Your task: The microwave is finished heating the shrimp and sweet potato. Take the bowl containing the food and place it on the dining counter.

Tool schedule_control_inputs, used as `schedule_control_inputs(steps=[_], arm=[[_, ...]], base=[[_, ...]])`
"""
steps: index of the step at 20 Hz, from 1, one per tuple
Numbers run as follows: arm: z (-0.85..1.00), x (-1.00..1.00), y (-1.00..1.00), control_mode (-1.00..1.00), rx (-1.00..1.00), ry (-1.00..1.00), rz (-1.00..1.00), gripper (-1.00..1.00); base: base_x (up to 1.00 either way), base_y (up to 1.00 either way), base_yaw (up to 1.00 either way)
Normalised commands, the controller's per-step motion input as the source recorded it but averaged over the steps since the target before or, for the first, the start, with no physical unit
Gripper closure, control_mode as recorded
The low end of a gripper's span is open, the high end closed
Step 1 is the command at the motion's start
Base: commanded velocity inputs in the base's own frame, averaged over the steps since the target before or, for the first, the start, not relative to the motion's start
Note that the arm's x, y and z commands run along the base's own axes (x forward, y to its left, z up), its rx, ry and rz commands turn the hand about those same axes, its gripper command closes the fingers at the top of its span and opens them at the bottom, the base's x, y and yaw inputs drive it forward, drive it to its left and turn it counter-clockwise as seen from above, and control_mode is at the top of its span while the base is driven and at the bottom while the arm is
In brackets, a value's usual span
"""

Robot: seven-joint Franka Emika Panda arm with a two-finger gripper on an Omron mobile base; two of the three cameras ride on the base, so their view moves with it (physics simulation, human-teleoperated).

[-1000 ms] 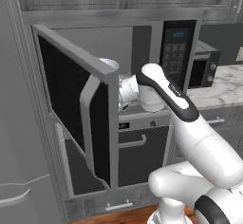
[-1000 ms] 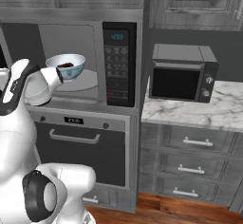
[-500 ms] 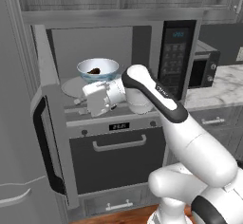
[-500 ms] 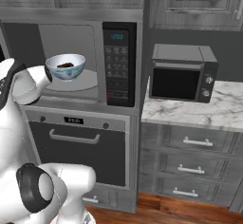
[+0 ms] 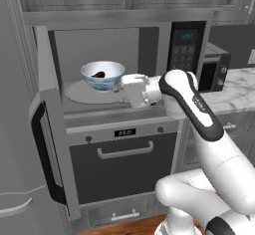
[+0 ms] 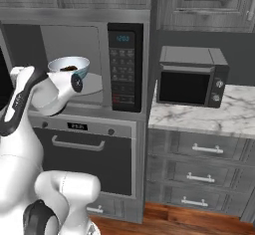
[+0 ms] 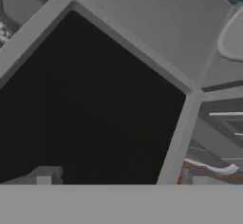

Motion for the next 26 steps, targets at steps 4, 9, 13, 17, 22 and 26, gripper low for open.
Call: schedule_control_inputs(steps=[4,9,13,17,22,26], arm=[[0.29,0.84,-0.88,-1.00,-0.02,0.05,-0.42,-1.00],[0.06,0.84,-0.80,-1.00,-0.08,0.29,-0.38,-1.00],[-0.03,0.29,-0.09,-1.00,-0.02,0.06,-0.15,-1.00],[-0.01,0.86,0.23,-1.00,0.00,0.00,-0.12,-1.00],[-0.20,0.82,0.09,-1.00,-0.03,0.06,-0.08,-1.00],[-0.25,0.83,0.00,-1.00,-0.04,0.18,-0.08,-1.00]], base=[[0.00,0.00,0.00],[0.00,0.00,0.00],[0.00,0.00,0.00],[0.00,0.00,0.00],[0.00,0.00,0.00],[0.00,0.00,0.00]])
